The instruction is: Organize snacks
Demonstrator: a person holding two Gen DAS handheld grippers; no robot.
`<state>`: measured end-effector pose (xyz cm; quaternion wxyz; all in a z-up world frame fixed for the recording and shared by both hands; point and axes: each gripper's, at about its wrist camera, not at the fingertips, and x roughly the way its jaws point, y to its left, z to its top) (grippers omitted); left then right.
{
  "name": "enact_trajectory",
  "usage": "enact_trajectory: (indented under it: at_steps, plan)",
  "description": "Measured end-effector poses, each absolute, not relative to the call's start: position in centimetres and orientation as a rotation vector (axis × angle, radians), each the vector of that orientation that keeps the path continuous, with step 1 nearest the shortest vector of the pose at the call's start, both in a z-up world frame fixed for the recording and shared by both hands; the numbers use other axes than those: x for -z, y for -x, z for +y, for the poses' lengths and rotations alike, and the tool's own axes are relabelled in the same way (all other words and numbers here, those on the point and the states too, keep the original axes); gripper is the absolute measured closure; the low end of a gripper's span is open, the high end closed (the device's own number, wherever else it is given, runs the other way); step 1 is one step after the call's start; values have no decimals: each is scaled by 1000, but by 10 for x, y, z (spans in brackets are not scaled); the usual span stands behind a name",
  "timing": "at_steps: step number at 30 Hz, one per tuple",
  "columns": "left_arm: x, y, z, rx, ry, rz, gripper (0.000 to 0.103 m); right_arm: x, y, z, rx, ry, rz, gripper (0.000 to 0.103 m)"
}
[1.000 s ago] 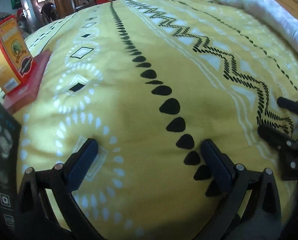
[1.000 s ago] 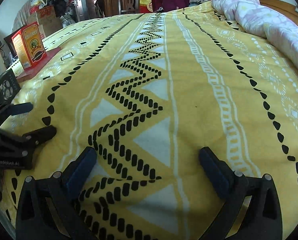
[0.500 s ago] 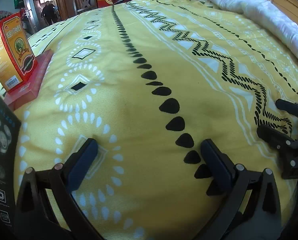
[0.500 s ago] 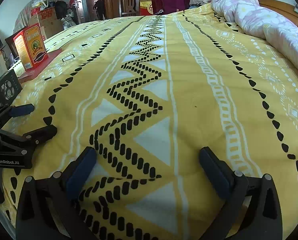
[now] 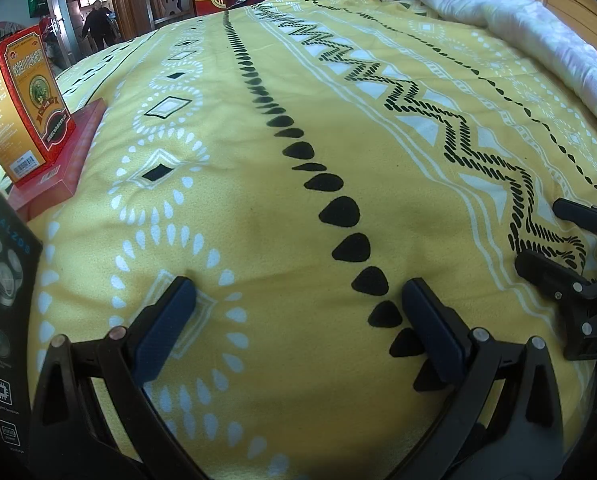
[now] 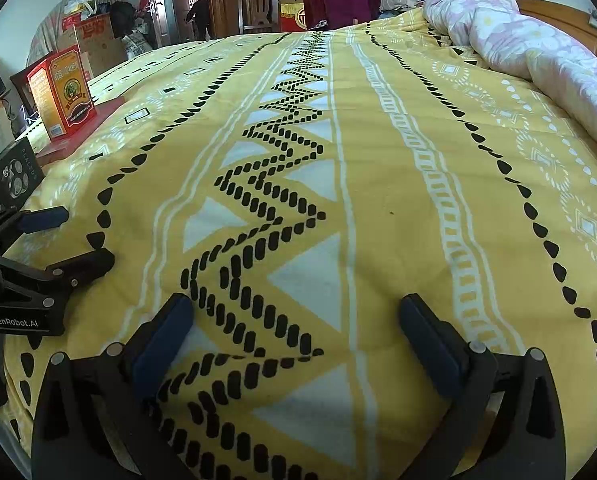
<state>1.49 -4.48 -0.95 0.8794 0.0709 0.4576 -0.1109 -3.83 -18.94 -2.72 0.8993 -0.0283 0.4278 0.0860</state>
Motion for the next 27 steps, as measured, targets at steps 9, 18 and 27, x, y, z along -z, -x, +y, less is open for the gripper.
enact_trajectory:
  at_steps: [9, 18, 27]
  plan:
    - [9, -15, -46, 233, -147, 952, 0, 27, 38, -189, -177, 62, 886, 0]
    - [9, -15, -45, 233, -146, 952, 0, 27, 38, -189, -180, 58, 885, 0]
    - [9, -15, -46, 233, -145, 951, 0, 27, 39, -189, -182, 55, 884, 0]
